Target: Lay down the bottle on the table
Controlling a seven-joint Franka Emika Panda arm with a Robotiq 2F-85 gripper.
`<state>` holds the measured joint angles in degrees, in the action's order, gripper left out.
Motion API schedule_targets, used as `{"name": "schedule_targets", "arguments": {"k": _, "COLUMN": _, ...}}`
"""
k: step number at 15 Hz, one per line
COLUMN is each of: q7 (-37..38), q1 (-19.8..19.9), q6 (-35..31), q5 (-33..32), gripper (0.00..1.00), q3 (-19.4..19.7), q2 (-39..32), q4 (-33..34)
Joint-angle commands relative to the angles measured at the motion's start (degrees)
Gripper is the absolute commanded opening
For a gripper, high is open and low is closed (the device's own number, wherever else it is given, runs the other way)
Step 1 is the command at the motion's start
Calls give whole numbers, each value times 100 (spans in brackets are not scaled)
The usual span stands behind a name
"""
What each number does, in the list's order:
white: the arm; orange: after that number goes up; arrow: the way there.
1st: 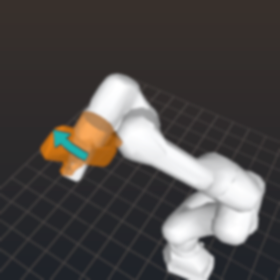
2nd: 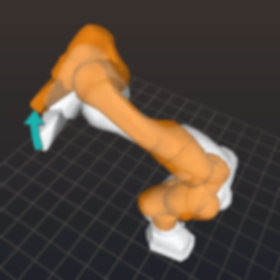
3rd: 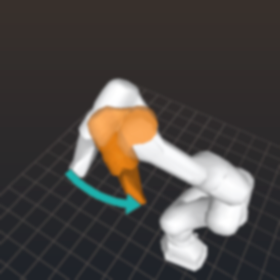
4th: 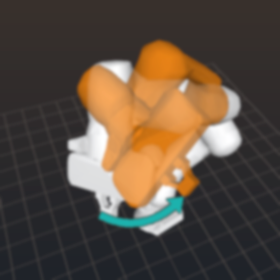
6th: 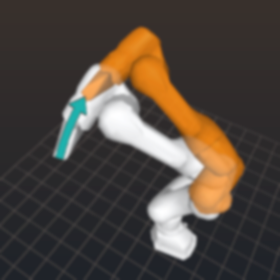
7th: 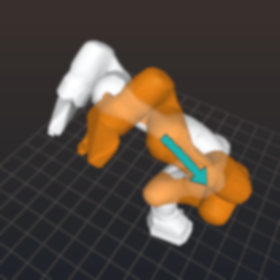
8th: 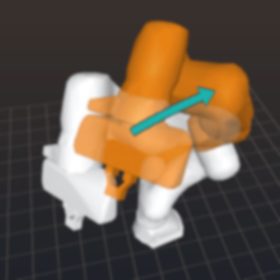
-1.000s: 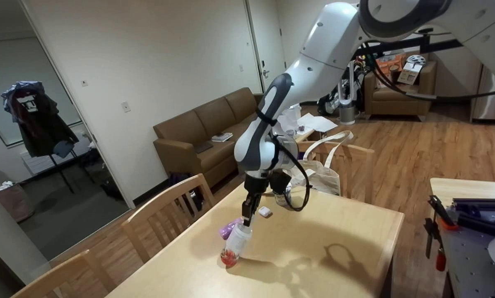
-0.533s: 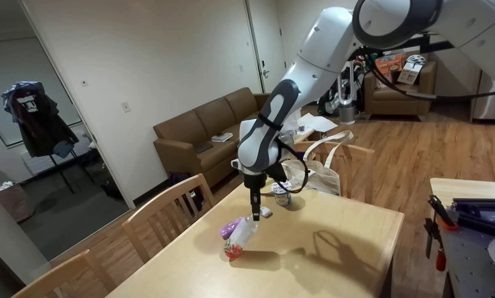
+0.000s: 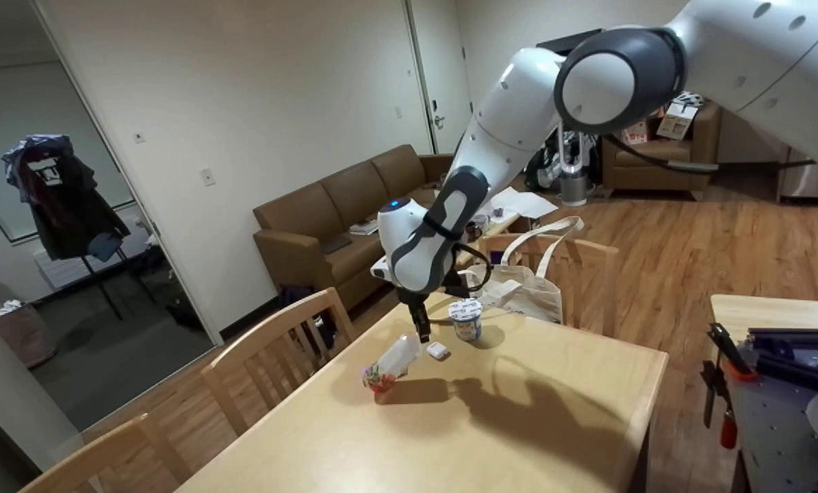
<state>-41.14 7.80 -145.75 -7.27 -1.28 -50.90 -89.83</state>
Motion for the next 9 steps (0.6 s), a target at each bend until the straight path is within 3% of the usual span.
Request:
{"name": "schedule_targets", "arguments": {"k": 1, "q7": 636, "q1": -591, "q6": -474, "q5": -880, "gripper": 12, "q3": 673, "q2": -564, "q4": 540}}
{"name": "schedule_targets", "arguments": {"k": 5, "q7": 1042, "q1": -920, "q6": -1037, "q5": -1675, "gripper": 12, "q3": 1130, "q2": -752, "q4": 569}}
{"name": "schedule_targets", "arguments": {"k": 9, "q7": 1313, "q1": -959, "q6": -1497, "q5": -2064, "gripper": 12, "q3": 1265, "q2": -723, "q4": 417}}
